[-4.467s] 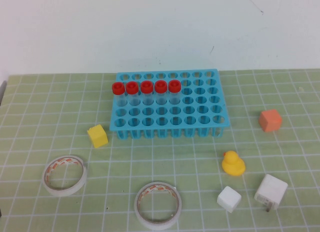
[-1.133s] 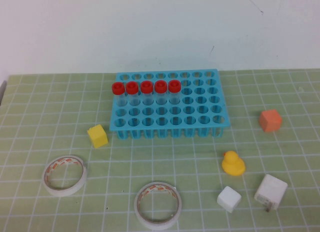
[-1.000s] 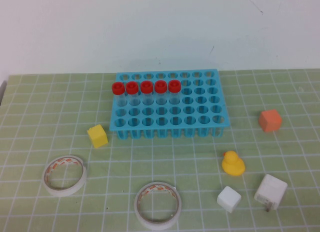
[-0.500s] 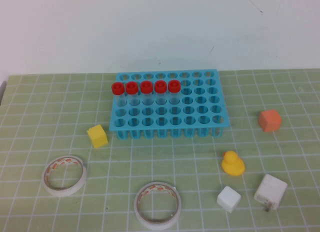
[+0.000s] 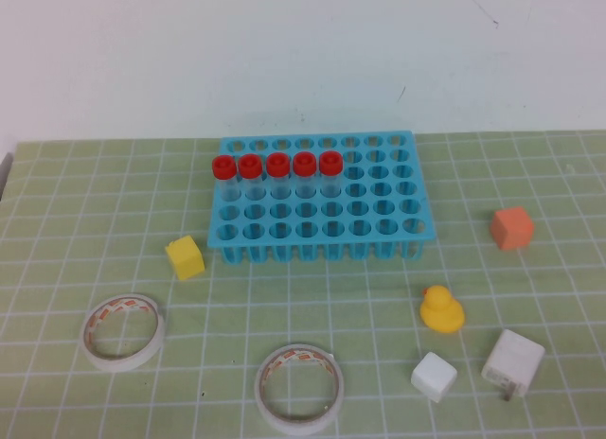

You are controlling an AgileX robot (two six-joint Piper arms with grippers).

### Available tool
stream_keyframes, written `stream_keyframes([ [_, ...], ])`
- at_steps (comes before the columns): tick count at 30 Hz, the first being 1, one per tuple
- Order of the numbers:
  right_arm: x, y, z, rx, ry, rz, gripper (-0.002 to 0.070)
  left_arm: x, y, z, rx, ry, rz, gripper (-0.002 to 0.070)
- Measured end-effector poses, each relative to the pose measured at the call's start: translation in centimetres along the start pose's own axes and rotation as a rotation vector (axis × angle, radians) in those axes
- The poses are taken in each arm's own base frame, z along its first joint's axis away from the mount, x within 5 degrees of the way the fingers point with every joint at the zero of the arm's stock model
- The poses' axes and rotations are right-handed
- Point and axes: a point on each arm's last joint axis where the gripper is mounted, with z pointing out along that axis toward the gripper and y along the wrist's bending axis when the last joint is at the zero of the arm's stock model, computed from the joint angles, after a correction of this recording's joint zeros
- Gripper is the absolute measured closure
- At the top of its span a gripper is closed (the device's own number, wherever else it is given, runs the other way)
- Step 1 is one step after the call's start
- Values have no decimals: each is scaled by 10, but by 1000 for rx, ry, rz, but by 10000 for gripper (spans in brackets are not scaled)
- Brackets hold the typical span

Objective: Place the test tubes

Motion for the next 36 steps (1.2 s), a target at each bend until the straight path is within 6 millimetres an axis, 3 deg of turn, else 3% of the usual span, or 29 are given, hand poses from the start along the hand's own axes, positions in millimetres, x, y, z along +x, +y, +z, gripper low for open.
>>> stream_keyframes([
  [3,8,5,16,0,-93,-11,678,0,0,0,0,0,0,676],
  [5,26,11,32,-16,-123,-23,678,0,0,0,0,0,0,676],
  [12,77,22,54,-44,14,-39,678,0,0,0,1,0,-2,676],
  [36,78,23,51,-67,-1,-14,678,0,0,0,1,-2,-1,676],
])
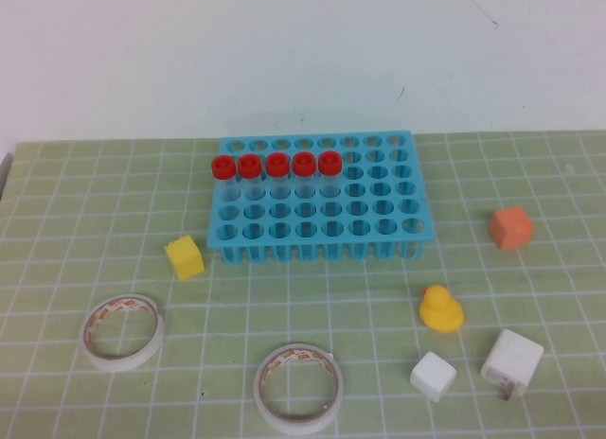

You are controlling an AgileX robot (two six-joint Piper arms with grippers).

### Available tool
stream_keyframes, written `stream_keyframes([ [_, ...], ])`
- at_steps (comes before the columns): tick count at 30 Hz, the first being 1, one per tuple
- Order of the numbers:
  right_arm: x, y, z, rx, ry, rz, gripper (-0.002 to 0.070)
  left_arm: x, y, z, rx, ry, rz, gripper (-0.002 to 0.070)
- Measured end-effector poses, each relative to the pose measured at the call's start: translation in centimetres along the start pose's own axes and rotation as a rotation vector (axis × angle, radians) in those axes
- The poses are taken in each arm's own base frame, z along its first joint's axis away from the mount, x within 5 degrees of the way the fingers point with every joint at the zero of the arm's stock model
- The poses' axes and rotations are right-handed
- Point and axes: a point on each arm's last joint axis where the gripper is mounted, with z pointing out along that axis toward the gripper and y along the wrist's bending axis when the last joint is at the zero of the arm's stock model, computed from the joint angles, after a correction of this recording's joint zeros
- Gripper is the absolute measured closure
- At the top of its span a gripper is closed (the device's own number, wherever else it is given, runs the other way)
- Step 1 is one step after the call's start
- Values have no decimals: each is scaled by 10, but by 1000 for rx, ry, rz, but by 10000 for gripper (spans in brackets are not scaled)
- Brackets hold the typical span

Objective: Place the test tubes

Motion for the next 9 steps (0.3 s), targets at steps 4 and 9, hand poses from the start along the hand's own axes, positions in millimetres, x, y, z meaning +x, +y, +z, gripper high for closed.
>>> stream_keyframes([
  [4,0,4,0,-41,-2,31,678,0,0,0,0,0,1,676],
  [9,0,4,0,-48,-3,33,678,0,0,0,0,0,-1,676],
])
